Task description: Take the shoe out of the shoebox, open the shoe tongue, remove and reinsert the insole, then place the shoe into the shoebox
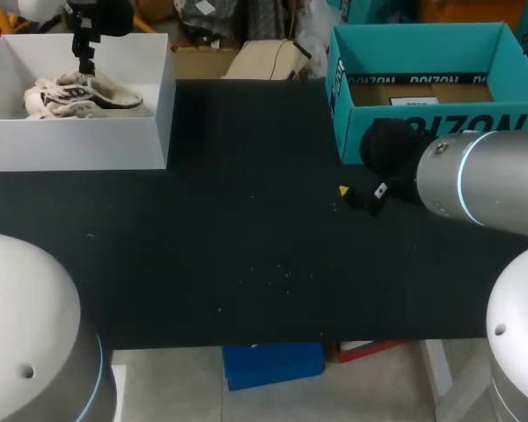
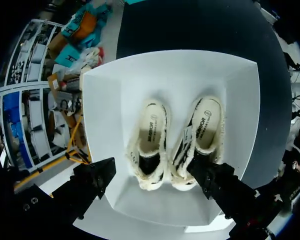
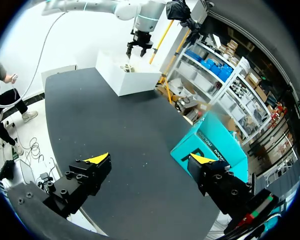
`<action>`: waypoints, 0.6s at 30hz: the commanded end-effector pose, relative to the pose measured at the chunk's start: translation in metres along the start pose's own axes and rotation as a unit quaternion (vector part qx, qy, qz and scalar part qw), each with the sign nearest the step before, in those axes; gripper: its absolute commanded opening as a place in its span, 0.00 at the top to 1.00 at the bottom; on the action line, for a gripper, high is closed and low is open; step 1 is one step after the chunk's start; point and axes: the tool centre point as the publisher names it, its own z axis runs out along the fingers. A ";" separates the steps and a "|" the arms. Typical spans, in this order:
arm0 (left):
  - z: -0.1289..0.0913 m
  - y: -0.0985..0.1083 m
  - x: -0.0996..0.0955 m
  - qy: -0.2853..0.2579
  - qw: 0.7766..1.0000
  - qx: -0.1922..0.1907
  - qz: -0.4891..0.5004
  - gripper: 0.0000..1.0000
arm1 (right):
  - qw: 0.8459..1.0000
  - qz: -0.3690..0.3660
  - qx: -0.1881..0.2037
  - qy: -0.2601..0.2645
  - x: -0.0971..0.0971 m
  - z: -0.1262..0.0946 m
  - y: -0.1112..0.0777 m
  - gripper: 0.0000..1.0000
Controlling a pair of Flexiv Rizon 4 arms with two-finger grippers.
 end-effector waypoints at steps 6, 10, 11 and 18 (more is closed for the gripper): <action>-0.085 -0.030 0.071 -0.008 0.999 0.037 -0.007 0.00 | 1.000 0.000 -0.001 -0.001 0.001 0.001 -0.001 0.00; -0.104 -0.046 0.102 0.000 0.999 0.042 -0.015 0.00 | 1.000 0.000 -0.001 -0.001 0.001 0.001 -0.001 0.00; -0.107 -0.050 0.111 0.003 0.999 0.043 -0.020 0.00 | 1.000 0.000 -0.001 -0.001 0.001 0.001 -0.001 0.00; -0.117 -0.079 0.154 0.013 0.996 0.075 -0.050 0.00 | 1.000 0.000 -0.001 -0.001 0.001 0.001 -0.001 0.00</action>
